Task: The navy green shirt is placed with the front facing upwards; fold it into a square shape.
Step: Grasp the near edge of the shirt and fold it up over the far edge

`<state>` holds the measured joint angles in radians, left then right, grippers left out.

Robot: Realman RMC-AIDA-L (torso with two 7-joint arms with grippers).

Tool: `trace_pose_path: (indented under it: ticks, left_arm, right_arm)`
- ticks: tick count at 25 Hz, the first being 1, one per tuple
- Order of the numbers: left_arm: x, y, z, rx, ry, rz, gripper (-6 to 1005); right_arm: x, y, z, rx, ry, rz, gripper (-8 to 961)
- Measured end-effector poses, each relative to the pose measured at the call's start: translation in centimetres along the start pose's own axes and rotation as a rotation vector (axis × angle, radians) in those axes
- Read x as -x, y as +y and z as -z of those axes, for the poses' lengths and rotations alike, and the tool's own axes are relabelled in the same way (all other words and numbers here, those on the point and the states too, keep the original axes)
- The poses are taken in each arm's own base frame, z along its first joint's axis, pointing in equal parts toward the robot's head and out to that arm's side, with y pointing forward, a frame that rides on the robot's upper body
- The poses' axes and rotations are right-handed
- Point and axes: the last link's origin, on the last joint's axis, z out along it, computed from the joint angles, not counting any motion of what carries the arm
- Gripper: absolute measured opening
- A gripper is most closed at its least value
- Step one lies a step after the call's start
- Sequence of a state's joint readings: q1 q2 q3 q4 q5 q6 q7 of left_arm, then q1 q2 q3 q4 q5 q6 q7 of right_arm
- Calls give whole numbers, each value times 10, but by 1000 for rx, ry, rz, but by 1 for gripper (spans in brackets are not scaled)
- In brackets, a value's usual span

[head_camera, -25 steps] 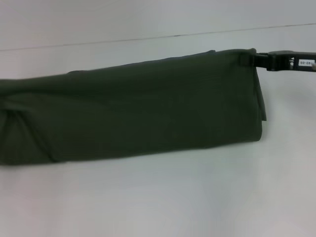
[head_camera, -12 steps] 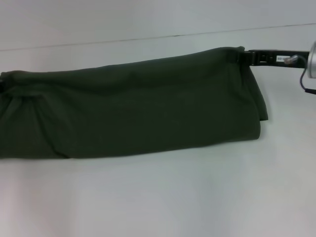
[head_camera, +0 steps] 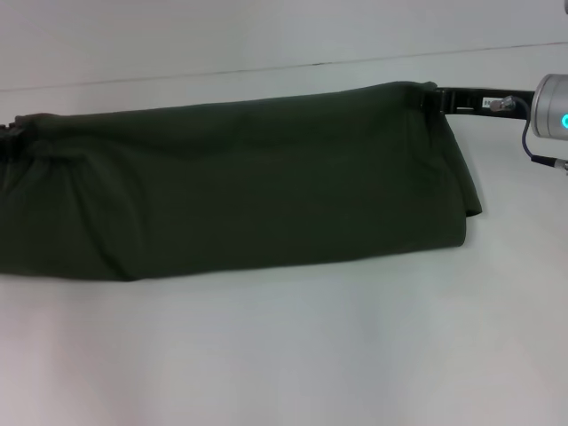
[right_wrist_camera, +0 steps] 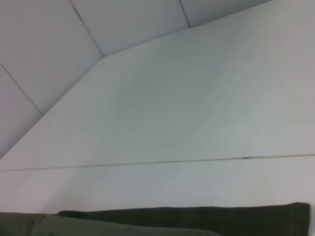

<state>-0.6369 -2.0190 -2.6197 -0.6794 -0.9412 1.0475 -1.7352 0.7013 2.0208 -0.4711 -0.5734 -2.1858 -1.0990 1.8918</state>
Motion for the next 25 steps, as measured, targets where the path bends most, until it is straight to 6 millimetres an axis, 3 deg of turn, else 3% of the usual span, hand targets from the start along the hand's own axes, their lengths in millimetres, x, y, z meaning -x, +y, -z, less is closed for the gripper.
trace_pose_path:
  ticks: [25]
  left_arm:
    - [6,15,-28,-136,10,-42,112]
  right_arm:
    - [0,12,-30,-67,-3,29,46]
